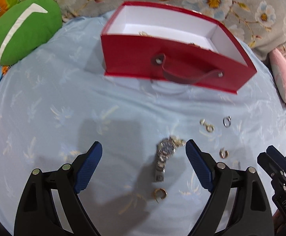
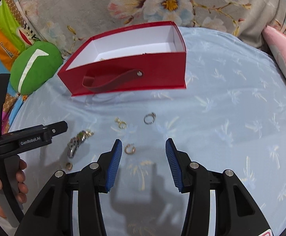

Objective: Organize jewelry
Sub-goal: 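Grasp the silver wristwatch with the left tool while the right tool grasps a silver ring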

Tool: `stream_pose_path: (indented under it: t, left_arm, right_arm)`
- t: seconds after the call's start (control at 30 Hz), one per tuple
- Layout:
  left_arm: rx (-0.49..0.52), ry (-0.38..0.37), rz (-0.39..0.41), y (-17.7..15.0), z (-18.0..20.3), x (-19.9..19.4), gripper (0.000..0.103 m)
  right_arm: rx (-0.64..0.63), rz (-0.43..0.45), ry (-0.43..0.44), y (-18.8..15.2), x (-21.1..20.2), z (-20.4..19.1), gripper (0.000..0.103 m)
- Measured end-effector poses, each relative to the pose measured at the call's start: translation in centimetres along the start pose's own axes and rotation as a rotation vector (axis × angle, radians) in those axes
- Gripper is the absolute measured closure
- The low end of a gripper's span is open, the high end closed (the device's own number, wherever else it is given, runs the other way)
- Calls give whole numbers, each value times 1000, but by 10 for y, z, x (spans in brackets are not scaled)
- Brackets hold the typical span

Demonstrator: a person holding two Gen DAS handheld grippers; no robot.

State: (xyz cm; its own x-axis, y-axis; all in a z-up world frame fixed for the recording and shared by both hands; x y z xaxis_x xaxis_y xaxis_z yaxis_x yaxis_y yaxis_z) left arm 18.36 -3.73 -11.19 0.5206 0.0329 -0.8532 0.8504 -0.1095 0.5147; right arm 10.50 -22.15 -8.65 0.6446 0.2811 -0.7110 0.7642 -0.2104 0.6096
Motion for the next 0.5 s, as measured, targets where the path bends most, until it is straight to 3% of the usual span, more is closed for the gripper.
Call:
stream_pose_path:
  t: [0.13, 0.43, 0.5]
  left_arm:
    - [21, -6, -25, -14, 11, 8, 22]
    - [42, -4, -66, -26, 21, 22, 48]
    - [54, 6, -53, -26, 22, 21, 57]
  right_arm:
    - [13, -19, -6, -14, -2, 3, 57]
    - [19, -35, -2, -24, 1, 3, 57]
    - [20, -37, -1, -24, 2, 3, 57]
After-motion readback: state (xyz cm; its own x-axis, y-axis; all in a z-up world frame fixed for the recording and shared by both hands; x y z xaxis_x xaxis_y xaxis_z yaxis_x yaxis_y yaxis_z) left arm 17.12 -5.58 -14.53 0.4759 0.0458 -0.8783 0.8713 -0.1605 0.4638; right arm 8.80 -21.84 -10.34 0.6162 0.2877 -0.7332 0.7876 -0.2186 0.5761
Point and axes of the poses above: each gripper's, at about its wrist camera, not at the fingertips, and x roughly the way its jaws point, z to its right, y to its top, the point moved 8 cm from there along x, roughly the way its jaws point, and after that the axes turned 13 degrees about y, right-handed, at the moved point
